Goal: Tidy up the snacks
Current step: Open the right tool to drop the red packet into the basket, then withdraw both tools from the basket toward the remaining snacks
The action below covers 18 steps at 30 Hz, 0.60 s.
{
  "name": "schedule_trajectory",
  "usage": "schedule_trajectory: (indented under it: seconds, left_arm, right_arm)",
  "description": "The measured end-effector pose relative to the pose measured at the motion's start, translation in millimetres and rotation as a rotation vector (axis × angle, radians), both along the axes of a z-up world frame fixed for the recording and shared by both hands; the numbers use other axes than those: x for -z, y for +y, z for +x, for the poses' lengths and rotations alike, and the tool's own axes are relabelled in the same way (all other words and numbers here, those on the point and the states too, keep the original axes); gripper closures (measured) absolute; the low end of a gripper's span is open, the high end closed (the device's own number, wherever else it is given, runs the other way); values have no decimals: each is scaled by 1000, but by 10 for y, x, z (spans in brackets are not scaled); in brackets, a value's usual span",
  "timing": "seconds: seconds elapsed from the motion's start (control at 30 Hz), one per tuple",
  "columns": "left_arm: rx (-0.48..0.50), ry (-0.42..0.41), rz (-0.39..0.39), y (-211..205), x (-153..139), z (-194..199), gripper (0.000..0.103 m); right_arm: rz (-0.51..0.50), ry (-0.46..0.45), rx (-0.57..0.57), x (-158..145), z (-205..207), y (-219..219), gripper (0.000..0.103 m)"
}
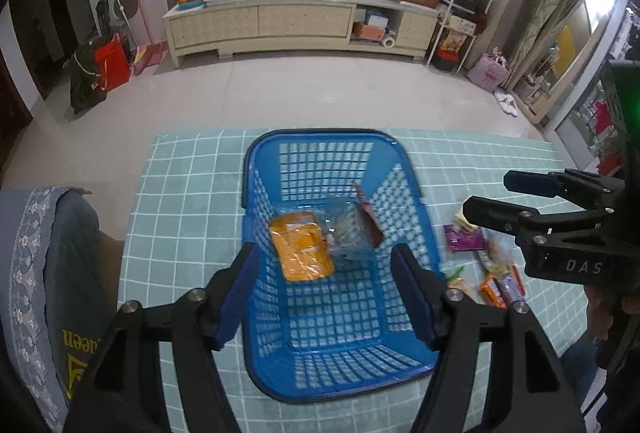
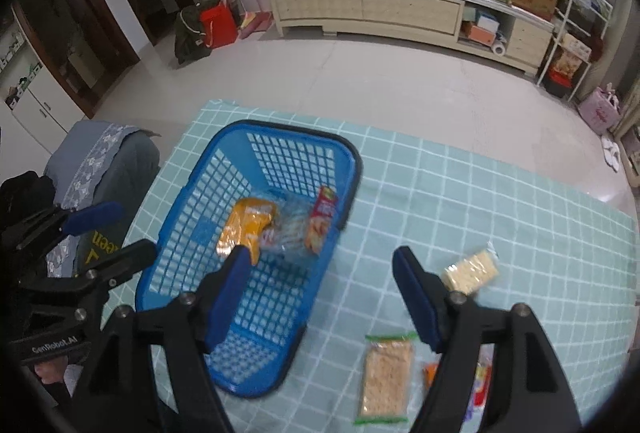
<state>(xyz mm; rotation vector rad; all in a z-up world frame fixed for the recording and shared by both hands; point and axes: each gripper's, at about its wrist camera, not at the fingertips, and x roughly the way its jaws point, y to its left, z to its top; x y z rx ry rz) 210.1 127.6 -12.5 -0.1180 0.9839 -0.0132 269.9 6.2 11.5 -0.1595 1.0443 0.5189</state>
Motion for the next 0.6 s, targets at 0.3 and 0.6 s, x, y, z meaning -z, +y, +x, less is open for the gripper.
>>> schedule_trajectory:
  seconds: [0.3,0.6]
  left_arm:
    - [75,-43,14,-503,-120,-333,27]
    - [154,-23,-2,-1130,69,-501,26]
  right_arm:
    - [21,-16,43,-159,-343,-512,26]
    - [-9,-23,84,19,-621,-1105,26]
